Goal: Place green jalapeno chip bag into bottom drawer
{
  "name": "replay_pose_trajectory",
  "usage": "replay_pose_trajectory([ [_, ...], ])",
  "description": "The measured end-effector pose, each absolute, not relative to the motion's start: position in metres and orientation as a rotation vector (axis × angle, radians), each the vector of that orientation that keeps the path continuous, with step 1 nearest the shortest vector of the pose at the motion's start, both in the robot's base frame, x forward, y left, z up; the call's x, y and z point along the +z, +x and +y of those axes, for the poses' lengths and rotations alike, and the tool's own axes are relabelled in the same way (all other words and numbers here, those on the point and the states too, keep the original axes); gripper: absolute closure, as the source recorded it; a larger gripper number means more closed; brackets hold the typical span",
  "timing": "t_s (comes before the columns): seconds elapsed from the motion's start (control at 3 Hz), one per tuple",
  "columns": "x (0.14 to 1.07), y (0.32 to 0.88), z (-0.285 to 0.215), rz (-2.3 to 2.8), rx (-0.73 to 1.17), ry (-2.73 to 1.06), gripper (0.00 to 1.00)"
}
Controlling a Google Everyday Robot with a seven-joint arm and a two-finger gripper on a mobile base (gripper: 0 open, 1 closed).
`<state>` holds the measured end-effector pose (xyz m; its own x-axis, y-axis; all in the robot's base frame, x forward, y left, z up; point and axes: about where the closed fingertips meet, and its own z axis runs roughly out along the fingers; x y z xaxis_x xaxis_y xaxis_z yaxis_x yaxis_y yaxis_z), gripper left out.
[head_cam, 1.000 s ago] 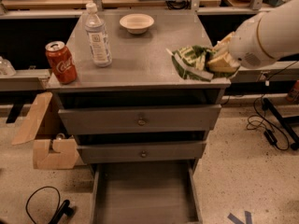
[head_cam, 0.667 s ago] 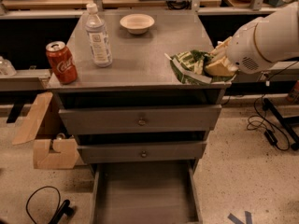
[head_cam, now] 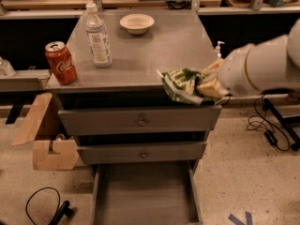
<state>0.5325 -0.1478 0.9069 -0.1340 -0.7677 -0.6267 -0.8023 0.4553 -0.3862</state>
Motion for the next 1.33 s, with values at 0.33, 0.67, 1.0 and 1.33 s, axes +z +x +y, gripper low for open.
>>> replay_pose_trajectory([
  [0.33, 0.839, 0.505, -0.162, 1.913, 0.105, -1.220, 1.00],
  [0.67, 0.750, 0.482, -0.189, 1.985, 0.142, -1.092, 1.00],
  [1.0, 0.687, 0.471, -0.214, 2.071, 0.150, -1.018, 1.00],
  [1.33, 0.687, 0.471, -0.213, 2.071, 0.150, -1.018, 1.00],
])
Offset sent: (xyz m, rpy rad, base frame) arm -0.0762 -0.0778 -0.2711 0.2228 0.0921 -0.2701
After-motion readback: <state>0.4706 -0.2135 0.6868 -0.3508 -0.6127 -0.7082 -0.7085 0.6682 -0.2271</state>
